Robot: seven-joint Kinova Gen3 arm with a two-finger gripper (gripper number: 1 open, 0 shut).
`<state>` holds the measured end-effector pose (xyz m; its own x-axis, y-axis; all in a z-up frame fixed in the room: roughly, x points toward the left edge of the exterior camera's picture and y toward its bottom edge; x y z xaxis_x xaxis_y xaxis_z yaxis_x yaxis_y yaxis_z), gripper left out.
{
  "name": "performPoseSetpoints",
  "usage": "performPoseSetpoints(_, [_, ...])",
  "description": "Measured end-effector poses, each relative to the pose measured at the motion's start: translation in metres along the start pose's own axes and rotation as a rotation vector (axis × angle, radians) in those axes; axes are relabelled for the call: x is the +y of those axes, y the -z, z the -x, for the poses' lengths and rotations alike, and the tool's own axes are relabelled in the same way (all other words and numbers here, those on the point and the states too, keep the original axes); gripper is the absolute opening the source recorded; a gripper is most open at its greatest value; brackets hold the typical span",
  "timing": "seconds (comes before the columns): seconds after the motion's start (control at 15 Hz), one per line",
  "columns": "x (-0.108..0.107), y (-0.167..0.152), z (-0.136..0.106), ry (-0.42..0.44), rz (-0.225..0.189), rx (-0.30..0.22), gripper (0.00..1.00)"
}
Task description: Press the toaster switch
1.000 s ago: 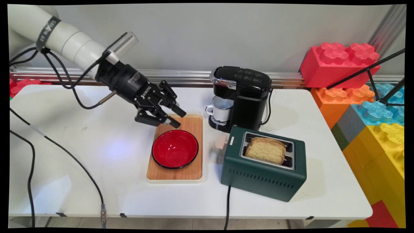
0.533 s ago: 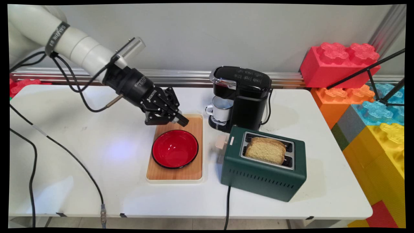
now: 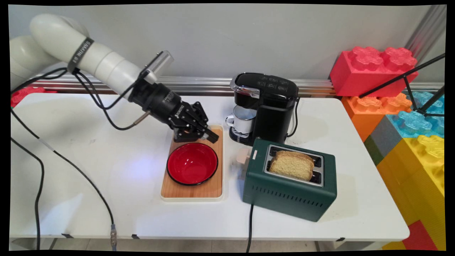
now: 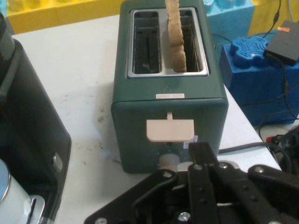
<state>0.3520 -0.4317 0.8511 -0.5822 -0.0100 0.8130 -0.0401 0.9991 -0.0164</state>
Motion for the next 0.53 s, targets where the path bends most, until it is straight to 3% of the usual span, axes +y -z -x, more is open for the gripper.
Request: performPoseSetpoints(0.53, [-0.007, -0.03, -0.001, 0.015, -0.006, 0.035, 0.0])
